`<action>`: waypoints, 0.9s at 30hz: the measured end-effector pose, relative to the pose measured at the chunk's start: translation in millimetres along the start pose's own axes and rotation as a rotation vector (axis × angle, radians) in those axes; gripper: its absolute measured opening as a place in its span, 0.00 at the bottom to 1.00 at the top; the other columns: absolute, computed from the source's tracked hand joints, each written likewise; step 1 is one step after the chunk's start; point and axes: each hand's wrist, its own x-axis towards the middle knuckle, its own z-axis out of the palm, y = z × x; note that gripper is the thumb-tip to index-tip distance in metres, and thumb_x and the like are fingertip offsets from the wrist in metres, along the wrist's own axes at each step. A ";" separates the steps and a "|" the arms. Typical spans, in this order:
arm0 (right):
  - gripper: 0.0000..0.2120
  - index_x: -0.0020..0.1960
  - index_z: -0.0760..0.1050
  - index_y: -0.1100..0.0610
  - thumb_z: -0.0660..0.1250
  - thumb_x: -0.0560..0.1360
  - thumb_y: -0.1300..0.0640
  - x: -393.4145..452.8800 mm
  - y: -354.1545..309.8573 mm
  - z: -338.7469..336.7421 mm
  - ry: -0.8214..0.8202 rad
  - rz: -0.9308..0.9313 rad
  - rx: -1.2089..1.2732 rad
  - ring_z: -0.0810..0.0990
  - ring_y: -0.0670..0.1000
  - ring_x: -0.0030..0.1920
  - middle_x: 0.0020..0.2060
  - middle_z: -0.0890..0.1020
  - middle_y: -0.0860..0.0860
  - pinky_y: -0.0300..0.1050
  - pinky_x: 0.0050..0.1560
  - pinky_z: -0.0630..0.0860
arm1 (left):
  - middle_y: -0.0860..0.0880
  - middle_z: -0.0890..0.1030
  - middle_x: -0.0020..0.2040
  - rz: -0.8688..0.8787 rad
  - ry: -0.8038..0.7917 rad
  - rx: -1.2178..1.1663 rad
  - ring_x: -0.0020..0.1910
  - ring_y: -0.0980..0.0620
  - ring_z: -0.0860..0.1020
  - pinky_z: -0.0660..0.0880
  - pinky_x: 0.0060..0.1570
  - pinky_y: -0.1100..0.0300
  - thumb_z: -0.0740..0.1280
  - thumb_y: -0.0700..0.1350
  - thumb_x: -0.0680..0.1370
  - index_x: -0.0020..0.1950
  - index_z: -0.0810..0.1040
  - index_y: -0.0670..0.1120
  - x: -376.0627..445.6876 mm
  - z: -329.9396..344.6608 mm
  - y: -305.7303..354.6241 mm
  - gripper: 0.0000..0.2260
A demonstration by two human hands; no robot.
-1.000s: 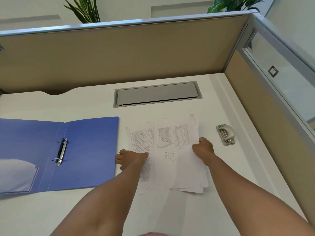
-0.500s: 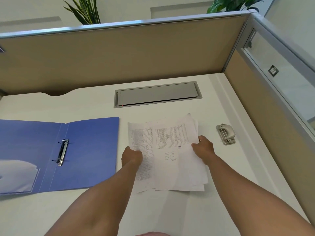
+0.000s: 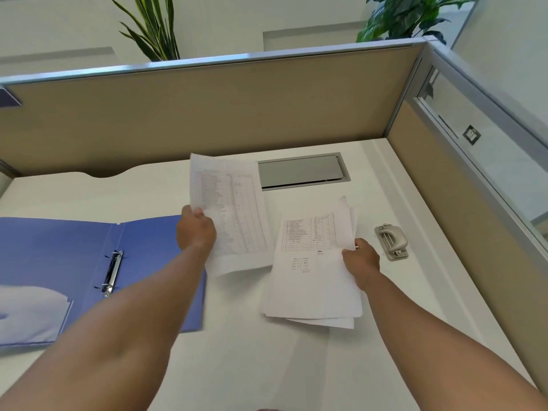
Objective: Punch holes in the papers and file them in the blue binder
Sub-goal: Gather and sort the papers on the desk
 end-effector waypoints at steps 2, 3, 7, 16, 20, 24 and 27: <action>0.09 0.47 0.76 0.57 0.59 0.72 0.64 -1.0 -1.9 0.2 -0.010 0.008 0.041 0.77 0.55 0.41 0.45 0.81 0.52 0.40 0.36 0.72 | 0.46 0.75 0.48 -0.033 0.059 -0.046 0.46 0.43 0.73 0.71 0.45 0.51 0.53 0.47 0.84 0.55 0.70 0.43 11.5 -9.3 5.7 0.11; 0.09 0.48 0.76 0.57 0.60 0.72 0.64 -2.1 -3.4 0.2 -0.012 0.010 0.056 0.77 0.55 0.41 0.45 0.81 0.52 0.40 0.35 0.71 | 0.46 0.75 0.48 -0.051 0.075 -0.079 0.46 0.43 0.73 0.70 0.45 0.52 0.53 0.47 0.84 0.55 0.71 0.43 16.2 -13.2 7.6 0.10; 0.10 0.50 0.77 0.56 0.60 0.72 0.63 -5.1 -7.9 1.8 -0.035 0.020 0.115 0.78 0.56 0.42 0.45 0.82 0.53 0.43 0.39 0.75 | 0.47 0.76 0.49 -0.094 0.079 -0.209 0.50 0.41 0.76 0.74 0.52 0.49 0.56 0.47 0.83 0.56 0.73 0.42 24.7 -20.2 11.1 0.11; 0.07 0.53 0.78 0.53 0.66 0.76 0.61 -10.4 -23.8 9.8 -0.234 -0.012 0.255 0.82 0.56 0.47 0.48 0.83 0.52 0.52 0.51 0.80 | 0.44 0.80 0.56 -0.124 -0.405 -0.360 0.52 0.44 0.79 0.77 0.55 0.48 0.59 0.49 0.83 0.55 0.77 0.45 -0.3 -2.0 8.0 0.10; 0.08 0.54 0.79 0.52 0.69 0.76 0.58 -10.3 -28.1 12.8 -0.310 0.005 0.307 0.84 0.53 0.49 0.48 0.85 0.50 0.54 0.57 0.80 | 0.47 0.80 0.55 -0.129 -0.593 -0.347 0.52 0.46 0.79 0.77 0.54 0.51 0.62 0.50 0.83 0.59 0.76 0.44 -19.1 7.6 11.9 0.11; 0.11 0.54 0.80 0.53 0.75 0.73 0.58 -15.5 -32.4 13.1 -0.398 0.053 0.431 0.85 0.55 0.52 0.51 0.86 0.52 0.56 0.56 0.81 | 0.50 0.79 0.60 -0.199 -0.749 -0.349 0.58 0.48 0.78 0.73 0.60 0.51 0.72 0.53 0.77 0.65 0.73 0.43 -28.2 15.1 6.6 0.22; 0.11 0.56 0.80 0.54 0.74 0.74 0.59 -19.0 -32.8 11.5 -0.432 0.075 0.464 0.84 0.57 0.54 0.51 0.86 0.53 0.58 0.56 0.80 | 0.52 0.79 0.62 -0.230 -0.834 -0.387 0.59 0.51 0.77 0.69 0.65 0.50 0.80 0.54 0.68 0.67 0.72 0.44 -32.1 17.1 3.3 0.33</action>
